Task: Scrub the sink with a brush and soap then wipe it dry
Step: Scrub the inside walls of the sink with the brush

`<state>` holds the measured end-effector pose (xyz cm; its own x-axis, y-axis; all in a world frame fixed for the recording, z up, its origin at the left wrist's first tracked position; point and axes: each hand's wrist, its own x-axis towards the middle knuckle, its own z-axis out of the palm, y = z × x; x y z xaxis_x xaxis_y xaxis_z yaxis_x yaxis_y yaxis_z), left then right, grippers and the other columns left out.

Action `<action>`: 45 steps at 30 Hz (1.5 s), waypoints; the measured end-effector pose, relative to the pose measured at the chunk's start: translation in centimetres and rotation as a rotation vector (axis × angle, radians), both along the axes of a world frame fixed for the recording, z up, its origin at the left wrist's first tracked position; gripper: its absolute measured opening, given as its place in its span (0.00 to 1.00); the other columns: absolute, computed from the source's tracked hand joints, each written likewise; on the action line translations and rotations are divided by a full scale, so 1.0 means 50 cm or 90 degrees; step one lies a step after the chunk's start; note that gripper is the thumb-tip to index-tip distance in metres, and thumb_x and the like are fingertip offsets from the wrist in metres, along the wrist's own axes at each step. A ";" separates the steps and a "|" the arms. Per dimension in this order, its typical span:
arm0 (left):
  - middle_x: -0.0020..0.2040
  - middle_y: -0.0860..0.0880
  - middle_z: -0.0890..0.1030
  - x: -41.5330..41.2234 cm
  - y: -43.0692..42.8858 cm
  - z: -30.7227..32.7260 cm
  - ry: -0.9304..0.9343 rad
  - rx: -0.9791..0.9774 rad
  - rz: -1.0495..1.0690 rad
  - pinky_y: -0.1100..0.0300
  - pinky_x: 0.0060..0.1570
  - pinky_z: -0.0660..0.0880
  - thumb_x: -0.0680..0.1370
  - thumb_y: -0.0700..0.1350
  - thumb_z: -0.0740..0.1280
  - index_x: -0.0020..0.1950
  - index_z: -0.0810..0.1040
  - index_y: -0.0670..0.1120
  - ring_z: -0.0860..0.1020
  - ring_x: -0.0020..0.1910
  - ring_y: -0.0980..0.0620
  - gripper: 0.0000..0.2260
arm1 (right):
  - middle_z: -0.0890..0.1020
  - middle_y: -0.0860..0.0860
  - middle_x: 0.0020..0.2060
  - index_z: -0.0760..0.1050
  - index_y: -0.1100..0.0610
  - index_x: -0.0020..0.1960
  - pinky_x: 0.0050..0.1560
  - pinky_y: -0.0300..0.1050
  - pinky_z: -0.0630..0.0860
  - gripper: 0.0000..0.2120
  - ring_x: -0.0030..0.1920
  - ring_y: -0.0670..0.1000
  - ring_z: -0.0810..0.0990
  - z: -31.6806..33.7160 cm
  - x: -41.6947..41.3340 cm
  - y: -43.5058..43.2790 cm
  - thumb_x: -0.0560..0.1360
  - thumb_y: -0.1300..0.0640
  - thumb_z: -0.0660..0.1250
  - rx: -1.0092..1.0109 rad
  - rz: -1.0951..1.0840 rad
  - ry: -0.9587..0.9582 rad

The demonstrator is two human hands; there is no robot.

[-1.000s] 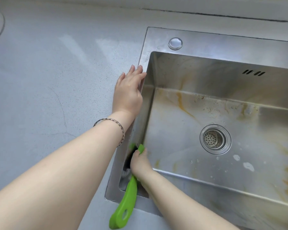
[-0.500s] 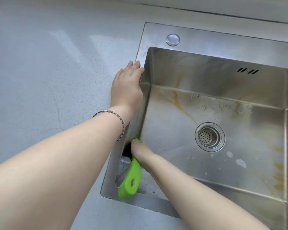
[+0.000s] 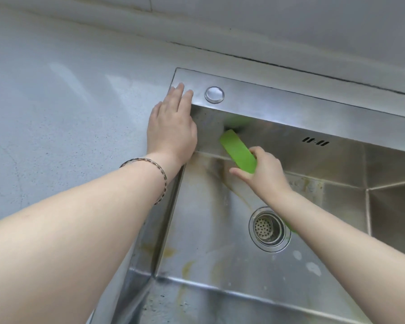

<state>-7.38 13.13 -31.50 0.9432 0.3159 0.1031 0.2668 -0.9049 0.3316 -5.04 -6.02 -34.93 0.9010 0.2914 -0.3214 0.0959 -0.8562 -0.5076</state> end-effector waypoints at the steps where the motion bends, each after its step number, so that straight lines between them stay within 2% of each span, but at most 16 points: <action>1: 0.76 0.46 0.57 0.004 0.001 -0.004 0.000 0.003 0.006 0.55 0.70 0.52 0.78 0.38 0.55 0.73 0.60 0.43 0.54 0.75 0.49 0.22 | 0.75 0.59 0.57 0.69 0.58 0.66 0.52 0.38 0.65 0.24 0.56 0.57 0.74 0.001 0.004 -0.008 0.73 0.54 0.70 0.015 0.022 -0.026; 3: 0.75 0.46 0.57 0.012 0.001 -0.013 0.005 0.012 0.012 0.56 0.71 0.50 0.79 0.39 0.54 0.73 0.60 0.44 0.53 0.75 0.50 0.21 | 0.72 0.59 0.59 0.68 0.59 0.67 0.55 0.34 0.63 0.22 0.58 0.56 0.73 -0.002 0.011 -0.025 0.75 0.63 0.65 0.049 0.083 -0.082; 6: 0.75 0.47 0.58 0.009 -0.001 -0.015 0.013 0.020 0.007 0.56 0.72 0.47 0.79 0.40 0.54 0.73 0.60 0.44 0.52 0.75 0.50 0.21 | 0.77 0.62 0.56 0.73 0.66 0.63 0.58 0.49 0.73 0.20 0.56 0.61 0.78 -0.010 0.030 -0.043 0.71 0.67 0.67 0.058 0.157 -0.272; 8: 0.75 0.47 0.59 0.004 -0.002 -0.015 0.018 0.026 0.005 0.55 0.72 0.47 0.79 0.40 0.54 0.73 0.60 0.44 0.52 0.75 0.50 0.21 | 0.81 0.63 0.49 0.76 0.69 0.56 0.51 0.50 0.77 0.18 0.50 0.61 0.81 -0.016 0.048 -0.052 0.69 0.62 0.68 0.018 0.153 -0.351; 10: 0.75 0.46 0.59 0.006 -0.003 -0.015 0.015 0.033 0.002 0.55 0.72 0.47 0.79 0.39 0.54 0.73 0.60 0.43 0.52 0.75 0.50 0.21 | 0.82 0.62 0.35 0.79 0.68 0.44 0.34 0.53 0.79 0.15 0.36 0.62 0.83 -0.016 0.064 -0.053 0.69 0.55 0.67 -0.059 0.114 -0.367; 12: 0.74 0.46 0.60 0.005 -0.004 -0.016 0.008 0.037 -0.003 0.55 0.72 0.46 0.79 0.39 0.55 0.73 0.61 0.43 0.53 0.75 0.49 0.21 | 0.76 0.58 0.20 0.74 0.63 0.31 0.19 0.44 0.70 0.21 0.19 0.59 0.75 -0.025 0.071 -0.051 0.71 0.47 0.61 -0.153 0.111 -0.372; 14: 0.74 0.44 0.61 0.005 -0.004 -0.021 0.002 0.046 -0.005 0.53 0.72 0.48 0.79 0.39 0.56 0.72 0.62 0.42 0.54 0.75 0.48 0.21 | 0.71 0.54 0.15 0.72 0.61 0.27 0.17 0.37 0.64 0.21 0.13 0.56 0.70 -0.045 0.078 -0.042 0.71 0.46 0.56 -0.190 0.136 -0.381; 16: 0.72 0.42 0.65 0.004 -0.005 -0.026 0.002 0.065 -0.004 0.51 0.71 0.52 0.78 0.40 0.54 0.70 0.65 0.41 0.58 0.74 0.45 0.20 | 0.75 0.55 0.19 0.76 0.61 0.34 0.18 0.41 0.68 0.19 0.17 0.57 0.74 -0.071 0.080 -0.040 0.72 0.49 0.55 -0.249 0.175 -0.354; 18: 0.69 0.40 0.69 0.007 -0.006 -0.027 0.007 0.083 -0.003 0.48 0.69 0.57 0.74 0.42 0.50 0.67 0.68 0.40 0.63 0.71 0.42 0.23 | 0.83 0.58 0.38 0.76 0.60 0.50 0.35 0.47 0.76 0.17 0.37 0.59 0.83 -0.088 0.090 -0.041 0.79 0.50 0.53 -0.359 0.209 -0.199; 20: 0.68 0.40 0.70 0.009 -0.007 -0.024 0.012 0.091 -0.008 0.48 0.68 0.58 0.73 0.43 0.48 0.67 0.69 0.39 0.65 0.70 0.41 0.25 | 0.81 0.56 0.53 0.71 0.58 0.61 0.47 0.46 0.74 0.18 0.53 0.58 0.80 -0.101 0.096 -0.047 0.82 0.48 0.50 -0.406 0.246 -0.078; 25: 0.71 0.40 0.65 0.010 -0.006 -0.026 0.022 0.099 -0.005 0.50 0.70 0.51 0.70 0.39 0.52 0.70 0.66 0.40 0.59 0.73 0.43 0.27 | 0.80 0.57 0.53 0.69 0.59 0.60 0.41 0.46 0.65 0.21 0.52 0.60 0.79 -0.084 0.108 -0.001 0.82 0.45 0.49 -0.324 0.285 -0.140; 29: 0.70 0.39 0.68 0.011 -0.005 -0.033 0.018 0.119 -0.004 0.50 0.69 0.53 0.69 0.40 0.48 0.68 0.68 0.39 0.63 0.71 0.41 0.28 | 0.78 0.58 0.58 0.70 0.60 0.61 0.50 0.47 0.73 0.22 0.56 0.59 0.78 -0.104 0.102 -0.005 0.81 0.44 0.49 -0.391 0.281 -0.037; 31: 0.70 0.39 0.67 0.013 -0.007 -0.031 0.018 0.132 -0.014 0.50 0.69 0.52 0.70 0.40 0.50 0.68 0.68 0.39 0.63 0.71 0.41 0.27 | 0.79 0.58 0.56 0.70 0.60 0.61 0.47 0.47 0.71 0.22 0.55 0.59 0.78 -0.103 0.102 0.021 0.81 0.44 0.49 -0.339 0.290 -0.062; 36: 0.75 0.41 0.56 0.008 -0.008 -0.026 0.049 0.152 -0.017 0.52 0.72 0.44 0.75 0.37 0.57 0.74 0.58 0.41 0.51 0.75 0.45 0.27 | 0.79 0.58 0.56 0.70 0.60 0.60 0.47 0.47 0.72 0.22 0.54 0.59 0.78 -0.093 0.103 -0.001 0.81 0.44 0.49 -0.333 0.289 -0.075; 39: 0.72 0.35 0.61 0.008 -0.013 -0.027 0.065 0.222 -0.063 0.51 0.71 0.43 0.74 0.41 0.54 0.72 0.60 0.35 0.58 0.73 0.38 0.26 | 0.79 0.57 0.56 0.73 0.59 0.59 0.49 0.46 0.72 0.23 0.55 0.58 0.78 -0.094 0.096 -0.090 0.81 0.43 0.48 -0.399 0.259 -0.015; 45: 0.73 0.40 0.63 0.026 -0.092 -0.039 -0.015 0.211 -0.165 0.56 0.70 0.42 0.75 0.45 0.50 0.71 0.63 0.39 0.61 0.72 0.42 0.25 | 0.81 0.57 0.52 0.73 0.59 0.55 0.43 0.47 0.67 0.25 0.52 0.59 0.79 -0.037 0.134 -0.208 0.80 0.41 0.48 -0.372 0.265 -0.170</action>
<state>-6.10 8.54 -33.42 0.9832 0.0141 0.1820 0.0117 -0.9998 0.0141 1.66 -16.43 -36.79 0.8228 0.4733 -0.3147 0.5252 -0.8448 0.1026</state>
